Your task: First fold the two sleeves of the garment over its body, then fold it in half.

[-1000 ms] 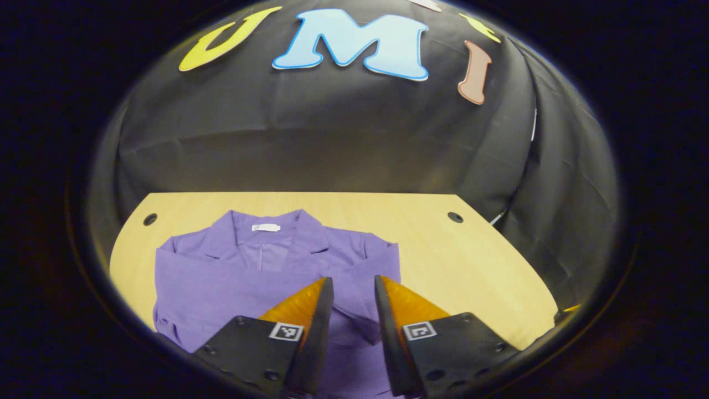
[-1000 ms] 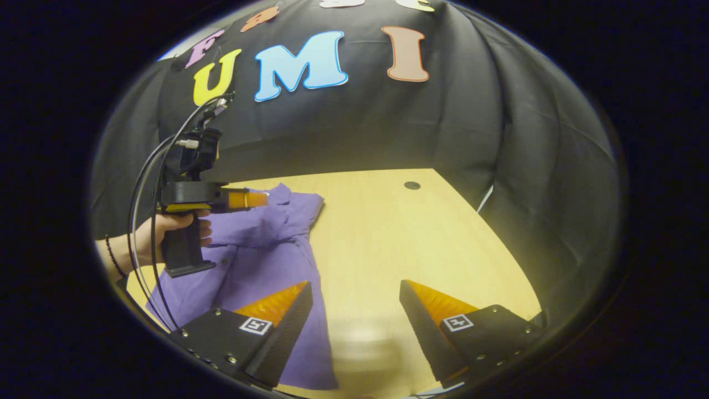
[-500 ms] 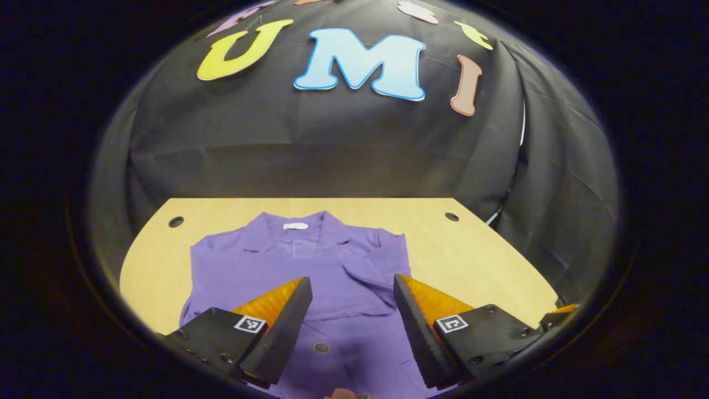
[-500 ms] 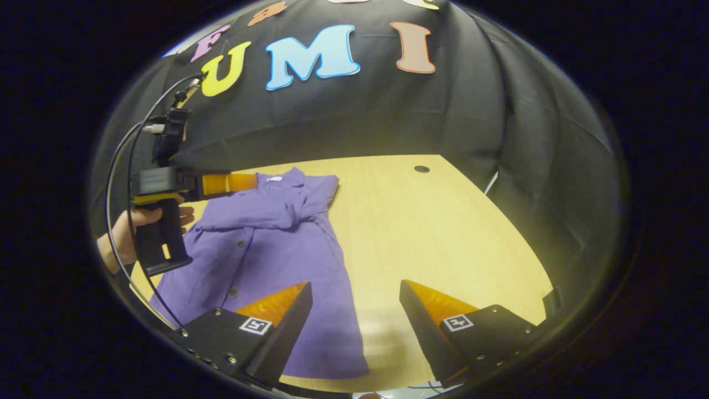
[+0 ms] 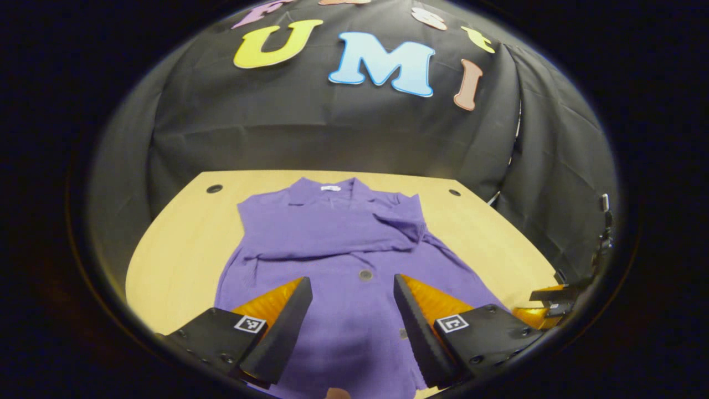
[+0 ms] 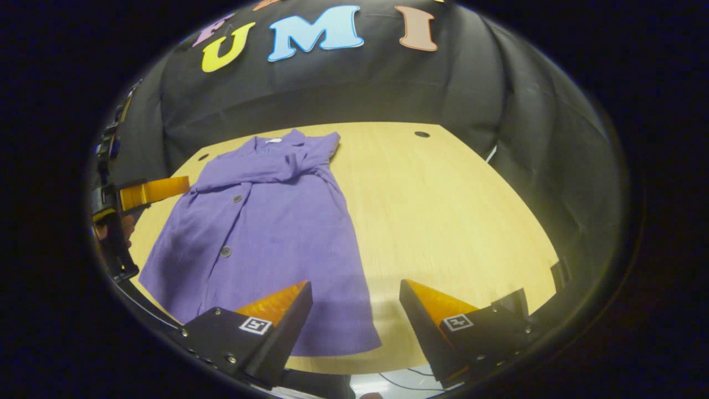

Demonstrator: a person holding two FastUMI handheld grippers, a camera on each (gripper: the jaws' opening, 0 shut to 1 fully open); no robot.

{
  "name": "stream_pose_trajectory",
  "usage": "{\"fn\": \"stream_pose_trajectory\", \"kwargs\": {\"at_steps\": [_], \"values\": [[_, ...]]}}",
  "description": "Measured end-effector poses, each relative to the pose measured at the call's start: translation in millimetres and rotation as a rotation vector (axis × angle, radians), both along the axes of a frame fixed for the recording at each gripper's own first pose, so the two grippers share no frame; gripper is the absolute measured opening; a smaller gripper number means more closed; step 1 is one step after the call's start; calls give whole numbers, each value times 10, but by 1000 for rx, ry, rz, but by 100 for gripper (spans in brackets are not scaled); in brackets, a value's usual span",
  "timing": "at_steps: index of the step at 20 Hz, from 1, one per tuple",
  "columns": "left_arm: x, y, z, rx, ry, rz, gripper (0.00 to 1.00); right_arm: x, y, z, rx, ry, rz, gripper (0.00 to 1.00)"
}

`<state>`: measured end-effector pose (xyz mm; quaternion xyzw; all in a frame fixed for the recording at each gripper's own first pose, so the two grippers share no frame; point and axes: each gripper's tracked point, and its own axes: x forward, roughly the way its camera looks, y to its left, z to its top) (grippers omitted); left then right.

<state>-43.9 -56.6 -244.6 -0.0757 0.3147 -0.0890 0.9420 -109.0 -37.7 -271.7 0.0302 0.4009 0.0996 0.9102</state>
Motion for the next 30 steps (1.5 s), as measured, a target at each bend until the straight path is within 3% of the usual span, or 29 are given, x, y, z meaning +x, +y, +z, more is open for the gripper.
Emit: {"fn": "stream_pose_trajectory", "kwargs": {"at_steps": [5,6,7,9,10,17,18,20,21,22,23,25,26,27,30], "values": [[-605,562,-162,19,29,36,96,-191,121,-102,-14,20,-8,96],[-702,660,-190,28,39,44,92,-216,147,-117,-13,24,-9,96],[-802,733,-246,36,50,47,96,-245,165,-136,-14,28,-10,96],[-981,899,-305,58,68,58,96,-278,199,-162,-18,30,-12,96],[-1068,973,-338,65,75,62,92,-279,205,-172,-22,30,-13,96],[-1666,1399,-628,70,157,106,96,-333,122,-320,-33,55,-45,96],[-1726,1425,-660,69,165,106,92,-336,109,-339,-34,62,-46,96],[-1791,1463,-749,81,172,109,96,-356,80,-370,-26,77,-62,96],[-1811,1469,-772,81,174,112,92,-360,95,-375,-10,84,-68,96],[-1819,1469,-789,80,170,118,100,-369,123,-370,6,91,-69,96],[-1836,1456,-798,84,171,121,92,-391,142,-391,12,100,-67,96],[-1839,1429,-825,99,169,117,96,-435,153,-424,-7,111,-58,96],[-1844,1413,-826,100,169,117,92,-423,162,-431,-14,106,-53,96],[-1846,1395,-836,107,170,124,96,-437,199,-470,-19,108,-47,97],[-1868,1372,-905,164,193,118,92,-466,238,-518,-25,112,-37,100]]}}
